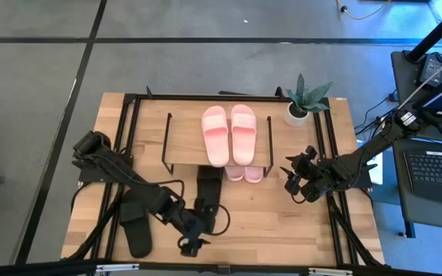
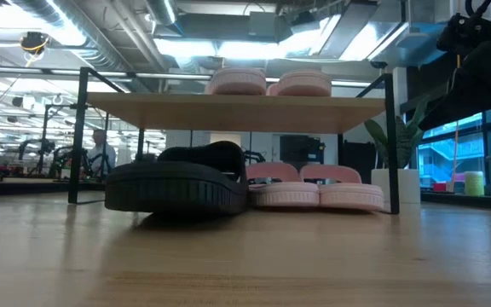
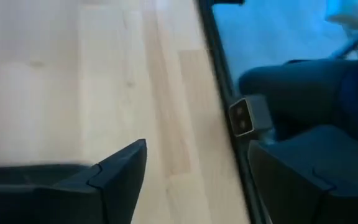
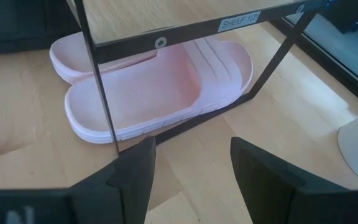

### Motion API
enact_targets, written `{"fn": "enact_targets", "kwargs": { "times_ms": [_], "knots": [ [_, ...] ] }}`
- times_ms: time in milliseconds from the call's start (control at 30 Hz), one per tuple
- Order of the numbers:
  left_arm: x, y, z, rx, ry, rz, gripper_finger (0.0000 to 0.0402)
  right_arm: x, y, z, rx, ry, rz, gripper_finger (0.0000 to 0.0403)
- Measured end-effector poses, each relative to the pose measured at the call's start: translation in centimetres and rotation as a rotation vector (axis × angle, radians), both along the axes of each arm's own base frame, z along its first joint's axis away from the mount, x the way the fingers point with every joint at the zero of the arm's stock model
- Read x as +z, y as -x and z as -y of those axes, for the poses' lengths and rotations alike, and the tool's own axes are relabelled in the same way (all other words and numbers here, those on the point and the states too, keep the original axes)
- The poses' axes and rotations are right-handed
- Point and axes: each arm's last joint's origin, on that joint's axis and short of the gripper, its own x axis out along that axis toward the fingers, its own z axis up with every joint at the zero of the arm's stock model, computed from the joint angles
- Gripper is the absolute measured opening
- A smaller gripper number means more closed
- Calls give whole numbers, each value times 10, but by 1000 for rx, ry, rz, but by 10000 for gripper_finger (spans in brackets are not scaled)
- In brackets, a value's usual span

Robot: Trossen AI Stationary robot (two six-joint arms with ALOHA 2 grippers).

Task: Pick and place slides into the shelf
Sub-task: Move the black slipper under the shelf

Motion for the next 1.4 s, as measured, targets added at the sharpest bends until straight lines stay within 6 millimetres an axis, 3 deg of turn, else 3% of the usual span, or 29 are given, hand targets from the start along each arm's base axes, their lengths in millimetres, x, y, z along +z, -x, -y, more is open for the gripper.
{"fn": "enact_targets", "kwargs": {
  "times_ms": [167,367,733,1067,1400],
  "knots": [
    [-34,-1,-3,-56,108,28,273,0,-1,0,0,-4,6,210],
    [-59,4,-7,-83,245,6,273,1,-2,-1,0,-15,21,210],
    [-93,2,-12,-46,199,-81,273,2,-3,-3,4,-35,37,210],
    [-114,-5,-24,26,166,-157,273,2,-3,-3,5,-35,37,210],
    [-119,-6,-39,122,98,-210,273,2,-3,-3,6,-33,35,210]
  ]
}}
